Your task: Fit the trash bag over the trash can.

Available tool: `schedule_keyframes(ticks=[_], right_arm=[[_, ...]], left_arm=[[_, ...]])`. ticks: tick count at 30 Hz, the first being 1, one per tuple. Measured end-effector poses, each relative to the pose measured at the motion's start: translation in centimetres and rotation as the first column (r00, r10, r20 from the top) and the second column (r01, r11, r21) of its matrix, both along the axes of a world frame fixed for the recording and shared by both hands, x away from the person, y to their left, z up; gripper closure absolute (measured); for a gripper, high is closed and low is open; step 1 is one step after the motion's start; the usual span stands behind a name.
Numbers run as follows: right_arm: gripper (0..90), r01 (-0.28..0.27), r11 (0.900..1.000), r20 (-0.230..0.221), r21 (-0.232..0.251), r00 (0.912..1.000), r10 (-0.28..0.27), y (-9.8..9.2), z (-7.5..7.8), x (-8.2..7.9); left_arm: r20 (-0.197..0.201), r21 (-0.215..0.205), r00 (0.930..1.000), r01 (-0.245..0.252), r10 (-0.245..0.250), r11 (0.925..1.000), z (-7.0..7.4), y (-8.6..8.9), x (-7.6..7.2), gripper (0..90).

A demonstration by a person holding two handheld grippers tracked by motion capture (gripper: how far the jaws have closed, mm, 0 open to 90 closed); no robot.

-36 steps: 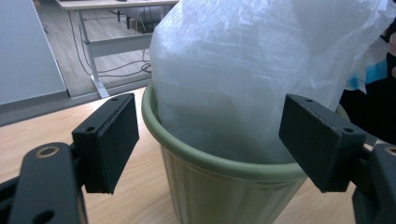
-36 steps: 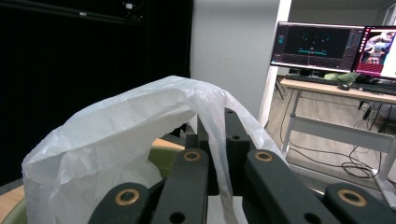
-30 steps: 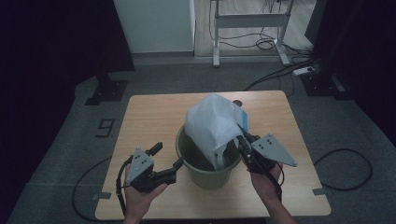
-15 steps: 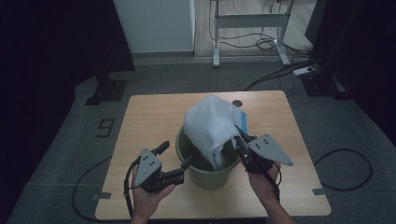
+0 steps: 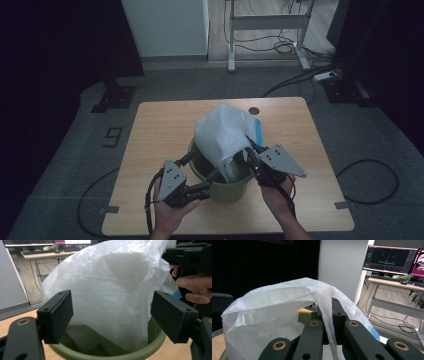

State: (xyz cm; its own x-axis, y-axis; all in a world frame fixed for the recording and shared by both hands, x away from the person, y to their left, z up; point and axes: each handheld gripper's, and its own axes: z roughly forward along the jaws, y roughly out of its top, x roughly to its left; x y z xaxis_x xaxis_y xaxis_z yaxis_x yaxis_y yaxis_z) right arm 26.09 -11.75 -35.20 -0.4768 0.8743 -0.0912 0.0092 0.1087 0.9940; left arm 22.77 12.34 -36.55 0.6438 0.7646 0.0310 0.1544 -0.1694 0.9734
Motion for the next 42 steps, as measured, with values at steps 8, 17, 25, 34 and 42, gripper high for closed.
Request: schedule_keyframes(ticks=[8, 17, 25, 34, 42], right_arm=[[86.0, -0.019, 1.000, 0.004, 0.007, 0.9998, 0.019, 0.2, 0.0, -0.4], [84.3, -0.040, 0.999, 0.003, 0.016, 0.9992, 0.040, -0.1, -0.2, -0.7], [58.6, -0.026, 1.000, -0.009, 0.012, 0.9996, 0.026, -0.3, -1.1, -1.6], [38.4, 0.071, 0.997, -0.028, -0.039, 0.9970, -0.072, -1.0, -3.8, -4.4], [63.3, 0.064, 0.998, -0.078, -0.024, 0.9948, -0.066, -2.2, -5.1, -3.8]], left_arm=[[0.024, 0.012, 0.9990, 0.036, -0.037, 0.9993, -0.2, -1.6, 0.8, 44.1], [0.000, 0.011, 0.9964, 0.085, -0.085, 0.9964, -0.3, -1.5, 1.4, 80.9], [0.001, -0.020, 0.9982, 0.060, -0.060, 0.9980, -0.2, -0.7, 1.8, 89.6], [-0.013, -0.076, 0.9992, 0.036, -0.037, 0.9964, 0.1, 0.4, 1.8, 89.7], [-0.008, -0.083, 0.9993, 0.036, -0.037, 0.9959, 0.3, 0.9, 1.9, 89.7]])
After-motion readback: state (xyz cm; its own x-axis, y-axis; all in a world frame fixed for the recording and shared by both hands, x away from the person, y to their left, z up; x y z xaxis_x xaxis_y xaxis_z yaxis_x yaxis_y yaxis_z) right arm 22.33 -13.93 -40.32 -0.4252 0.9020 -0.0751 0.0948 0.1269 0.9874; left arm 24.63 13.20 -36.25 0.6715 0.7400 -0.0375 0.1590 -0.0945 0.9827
